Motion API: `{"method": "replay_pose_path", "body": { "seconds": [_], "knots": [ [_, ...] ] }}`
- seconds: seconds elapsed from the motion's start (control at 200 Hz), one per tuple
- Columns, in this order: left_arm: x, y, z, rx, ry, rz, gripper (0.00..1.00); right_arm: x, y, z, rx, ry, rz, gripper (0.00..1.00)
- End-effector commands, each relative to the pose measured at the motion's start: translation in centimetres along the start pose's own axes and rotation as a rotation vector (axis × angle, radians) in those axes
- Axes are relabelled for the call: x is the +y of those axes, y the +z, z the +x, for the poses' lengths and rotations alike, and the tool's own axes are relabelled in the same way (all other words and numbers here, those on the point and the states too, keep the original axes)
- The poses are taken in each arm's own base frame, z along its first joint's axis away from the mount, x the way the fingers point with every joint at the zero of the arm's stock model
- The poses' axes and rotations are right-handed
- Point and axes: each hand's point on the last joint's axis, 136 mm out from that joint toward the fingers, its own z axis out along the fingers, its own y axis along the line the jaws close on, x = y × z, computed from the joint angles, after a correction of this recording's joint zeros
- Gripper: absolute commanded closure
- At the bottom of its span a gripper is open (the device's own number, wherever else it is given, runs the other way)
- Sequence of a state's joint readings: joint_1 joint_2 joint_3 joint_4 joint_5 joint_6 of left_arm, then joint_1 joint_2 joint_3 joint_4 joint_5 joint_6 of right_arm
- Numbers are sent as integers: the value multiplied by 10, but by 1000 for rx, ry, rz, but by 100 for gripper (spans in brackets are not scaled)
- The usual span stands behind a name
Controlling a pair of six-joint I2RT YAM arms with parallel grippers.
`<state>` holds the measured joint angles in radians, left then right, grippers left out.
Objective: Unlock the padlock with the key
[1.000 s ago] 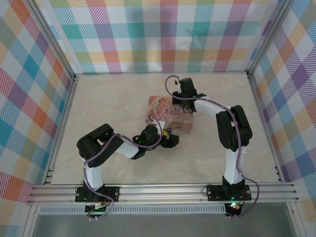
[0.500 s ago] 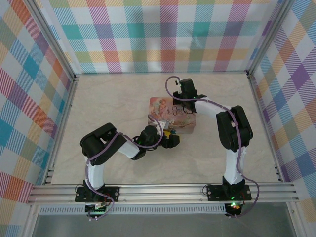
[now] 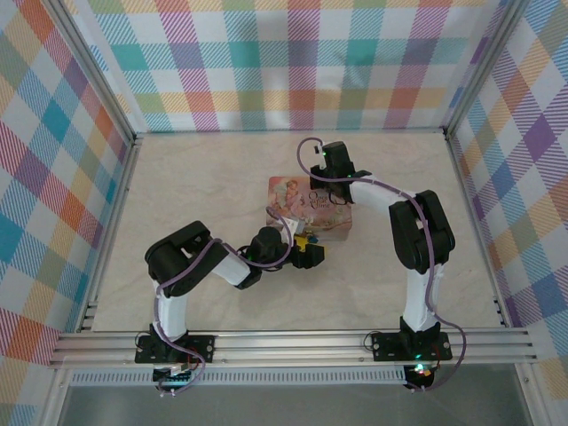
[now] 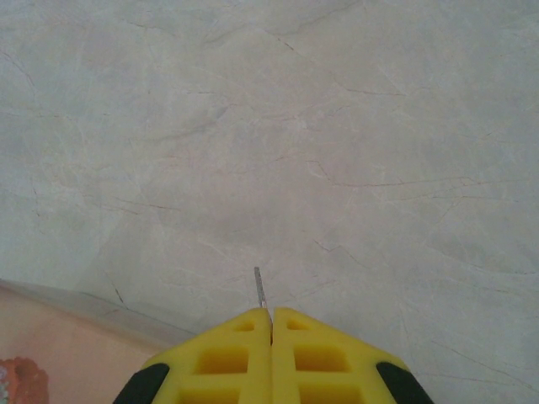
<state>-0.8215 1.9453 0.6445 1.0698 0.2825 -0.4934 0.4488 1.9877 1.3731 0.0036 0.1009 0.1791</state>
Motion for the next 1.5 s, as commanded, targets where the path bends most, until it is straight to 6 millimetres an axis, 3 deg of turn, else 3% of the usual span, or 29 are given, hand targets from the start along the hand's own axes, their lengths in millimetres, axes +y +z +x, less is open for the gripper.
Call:
{"method": "replay_pose_path", "body": {
  "seconds": [0.0,0.12,0.225,0.57,0.785,1.025,1.28,1.39,1.495],
  "knots": [
    [-2,12,-23,-100,18,-7,13,23,-8,37,131,11,-75,100],
    [-6,20,-16,-88,2,22,13,24,-9,37,132,16,-79,100],
    [-2,15,-20,-125,5,-9,13,23,-11,36,128,14,-78,100],
    [19,-6,-24,-129,-5,-97,31,23,-16,34,118,9,-78,100],
    [25,-15,-28,-125,-16,-127,35,22,-14,39,126,14,-76,100],
    [33,-29,-28,-91,-7,-178,27,22,-14,39,125,11,-74,100],
    [42,-44,-23,-73,-25,-203,34,22,-16,34,115,4,-70,100],
    [45,-47,-20,-50,-31,-201,47,21,-20,29,104,0,-61,100],
    [49,-49,-19,-40,-42,-211,46,16,-28,19,80,13,-41,100]
  ]
}}
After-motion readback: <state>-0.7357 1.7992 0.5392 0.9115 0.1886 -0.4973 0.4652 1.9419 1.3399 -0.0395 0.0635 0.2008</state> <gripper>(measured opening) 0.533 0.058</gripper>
